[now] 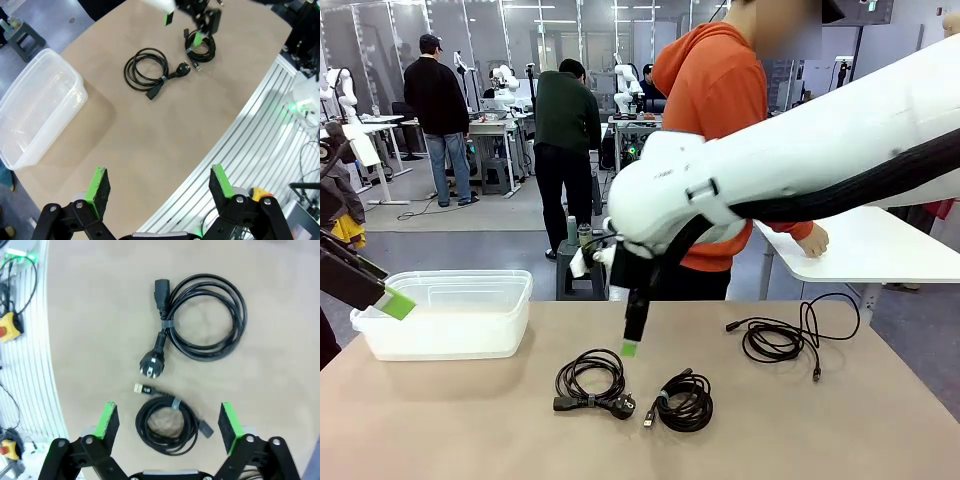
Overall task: Organize and store the cables.
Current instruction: Place the Power Cable into the Organizing box.
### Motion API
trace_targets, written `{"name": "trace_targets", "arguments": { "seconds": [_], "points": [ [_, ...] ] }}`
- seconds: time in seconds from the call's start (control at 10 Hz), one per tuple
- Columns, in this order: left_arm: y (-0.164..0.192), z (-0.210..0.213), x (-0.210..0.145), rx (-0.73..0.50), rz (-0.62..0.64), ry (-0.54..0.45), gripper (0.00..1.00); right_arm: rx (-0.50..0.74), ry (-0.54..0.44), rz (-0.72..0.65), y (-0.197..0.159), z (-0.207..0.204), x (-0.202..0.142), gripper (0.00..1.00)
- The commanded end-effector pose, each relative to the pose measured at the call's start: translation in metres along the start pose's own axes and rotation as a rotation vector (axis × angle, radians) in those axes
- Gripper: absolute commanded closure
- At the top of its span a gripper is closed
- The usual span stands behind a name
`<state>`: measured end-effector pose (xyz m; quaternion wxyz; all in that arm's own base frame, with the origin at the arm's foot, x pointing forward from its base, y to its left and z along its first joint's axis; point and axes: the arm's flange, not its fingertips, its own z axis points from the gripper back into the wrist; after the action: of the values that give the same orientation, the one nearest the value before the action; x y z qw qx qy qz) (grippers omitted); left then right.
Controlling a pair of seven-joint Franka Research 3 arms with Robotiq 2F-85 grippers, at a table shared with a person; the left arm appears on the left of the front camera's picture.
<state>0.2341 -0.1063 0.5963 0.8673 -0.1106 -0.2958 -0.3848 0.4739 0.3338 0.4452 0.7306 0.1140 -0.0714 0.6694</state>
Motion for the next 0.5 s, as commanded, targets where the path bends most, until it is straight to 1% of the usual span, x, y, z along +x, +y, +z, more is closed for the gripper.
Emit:
{"name": "trace_targets", "arguments": {
  "seconds": [0.0,0.1,0.2,0.4],
  "points": [
    [0.001,-0.001,0.0,0.004,-0.006,0.003,0.0,-0.021,-0.07,0.005,0.018,0.031,-0.052,0.0],
    [0.001,-0.001,0.0,0.004,-0.006,0.003,0.0,-0.059,-0.068,-0.021,0.021,0.049,-0.076,0.0],
    [0.001,-0.001,0.0,0.004,-0.006,0.003,0.0,-0.075,-0.101,-0.049,0.022,0.071,-0.106,0.0],
    [0.001,-0.001,0.0,0.004,-0.006,0.003,0.0,-0.088,-0.205,-0.095,0.027,0.109,-0.17,0.0]
  ]
}}
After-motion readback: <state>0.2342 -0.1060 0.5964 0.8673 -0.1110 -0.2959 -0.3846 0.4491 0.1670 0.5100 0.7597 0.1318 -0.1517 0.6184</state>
